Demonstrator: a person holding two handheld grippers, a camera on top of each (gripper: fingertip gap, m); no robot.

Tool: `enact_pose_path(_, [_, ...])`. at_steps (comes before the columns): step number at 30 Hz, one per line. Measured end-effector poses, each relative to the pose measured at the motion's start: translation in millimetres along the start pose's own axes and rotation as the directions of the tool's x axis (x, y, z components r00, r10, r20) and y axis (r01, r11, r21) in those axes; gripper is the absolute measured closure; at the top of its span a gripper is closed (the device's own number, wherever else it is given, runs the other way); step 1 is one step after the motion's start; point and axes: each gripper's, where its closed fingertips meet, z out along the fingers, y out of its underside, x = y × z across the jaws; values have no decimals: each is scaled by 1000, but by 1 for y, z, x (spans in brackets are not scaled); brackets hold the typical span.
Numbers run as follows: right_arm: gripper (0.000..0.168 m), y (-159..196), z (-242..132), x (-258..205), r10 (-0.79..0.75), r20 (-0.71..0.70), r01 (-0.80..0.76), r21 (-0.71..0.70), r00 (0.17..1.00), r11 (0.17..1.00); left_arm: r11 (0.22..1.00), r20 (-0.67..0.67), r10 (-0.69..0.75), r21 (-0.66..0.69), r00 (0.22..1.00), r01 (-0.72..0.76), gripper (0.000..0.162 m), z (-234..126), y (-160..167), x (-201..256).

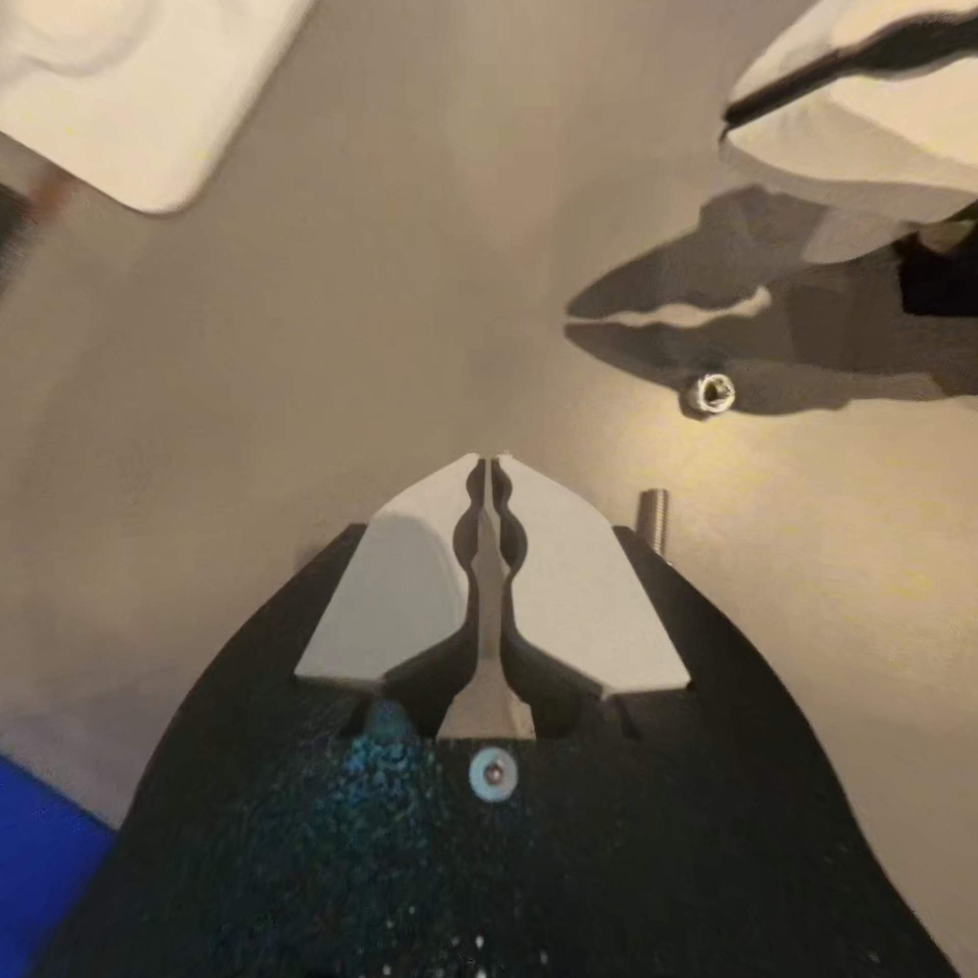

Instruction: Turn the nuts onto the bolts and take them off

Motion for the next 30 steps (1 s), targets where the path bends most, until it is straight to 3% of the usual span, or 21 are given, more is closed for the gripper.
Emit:
enact_pose_path(3, [164,-2,5,9,-28,-2,28,24,1000,999,960,205,31,266,978,-86,152,-28,-14,-24])
enact_pose_path(6, [165,-6,14,8,-87,44,84,56,995,995,828,393,21,509,919,-237,149,-59,-28,-29])
enact_pose_path(8, [165,-8,22,4,-110,81,104,68,991,992,750,409,27,595,912,-290,143,-64,-29,-18])
enact_pose_path(11, [165,-10,27,-3,-107,140,97,82,984,992,731,278,39,647,960,-217,131,-52,-24,1])
enact_pose_path(18, [165,-12,23,-1,-62,160,46,100,985,994,655,231,-61,744,971,-136,112,-52,-21,-7])
enact_pose_path(22, [165,-10,20,-1,-47,164,32,97,985,995,614,228,-81,778,970,-132,111,-58,-20,-7])
enact_pose_path(30, [165,-9,20,-9,-83,158,70,87,984,994,651,234,-36,743,972,-155,111,-48,-17,4])
